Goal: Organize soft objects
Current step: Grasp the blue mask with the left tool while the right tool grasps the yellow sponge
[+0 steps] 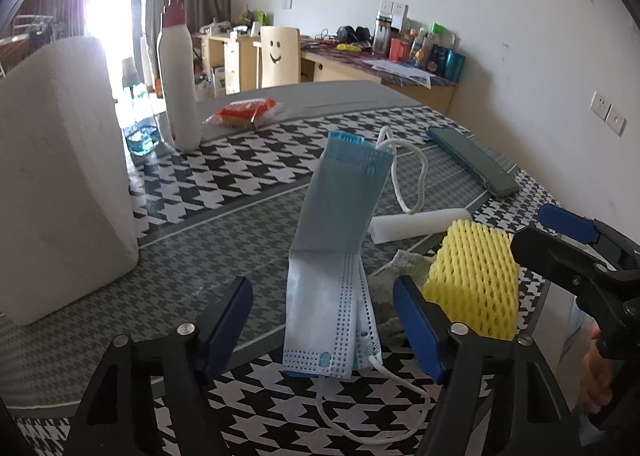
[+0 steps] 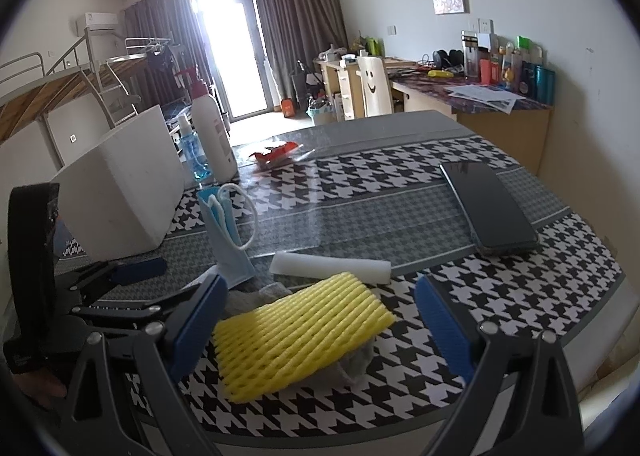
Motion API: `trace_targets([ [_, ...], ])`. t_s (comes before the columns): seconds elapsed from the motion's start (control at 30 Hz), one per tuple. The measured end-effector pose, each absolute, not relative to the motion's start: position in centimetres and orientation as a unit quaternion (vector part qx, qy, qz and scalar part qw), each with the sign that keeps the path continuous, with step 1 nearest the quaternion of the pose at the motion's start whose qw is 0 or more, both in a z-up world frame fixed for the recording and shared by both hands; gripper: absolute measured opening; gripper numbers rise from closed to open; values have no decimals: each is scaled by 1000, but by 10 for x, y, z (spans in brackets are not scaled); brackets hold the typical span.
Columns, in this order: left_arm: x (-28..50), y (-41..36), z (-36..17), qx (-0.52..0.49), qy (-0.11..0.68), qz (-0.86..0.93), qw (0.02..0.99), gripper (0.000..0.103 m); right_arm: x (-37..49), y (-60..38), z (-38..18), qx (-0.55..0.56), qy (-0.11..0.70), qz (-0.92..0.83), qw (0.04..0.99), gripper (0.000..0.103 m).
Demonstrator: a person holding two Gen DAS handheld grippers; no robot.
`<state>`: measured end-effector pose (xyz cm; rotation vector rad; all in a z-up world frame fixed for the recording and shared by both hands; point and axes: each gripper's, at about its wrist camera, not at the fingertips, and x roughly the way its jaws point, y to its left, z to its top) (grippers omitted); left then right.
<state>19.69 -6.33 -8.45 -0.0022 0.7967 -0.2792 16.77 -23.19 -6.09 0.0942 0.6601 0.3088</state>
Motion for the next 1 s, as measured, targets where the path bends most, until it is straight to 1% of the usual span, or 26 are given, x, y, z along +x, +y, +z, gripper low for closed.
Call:
trace_targets([
  [0.13, 200, -63, -90, -4, 397, -137, 907, 61, 168, -233, -65, 46, 328, 150, 932, 97],
  [0.2, 201, -63, -92, -5, 402, -139, 905, 57, 168, -234, -66, 46, 330, 151, 931, 97],
  [0.27, 201, -63, -94, -7, 406, -143, 903, 52, 169, -235, -68, 48, 333, 151, 930, 97],
  [0.53, 205, -64, -99, -11, 415, -148, 898, 39, 171, -237, -76, 52, 343, 145, 927, 97],
  [0.63, 206, -62, -101, -18, 421, -147, 895, 27, 171, -236, -77, 52, 344, 146, 926, 97],
  [0.7, 206, -60, -102, -23, 421, -145, 895, 22, 172, -237, -78, 50, 345, 148, 925, 97],
  [0.73, 207, -58, -103, -28, 422, -144, 895, 16, 172, -236, -79, 50, 346, 148, 925, 97],
  [1.0, 202, -55, -99, -42, 413, -155, 896, 15, 173, -232, -85, 51, 357, 160, 919, 97],
])
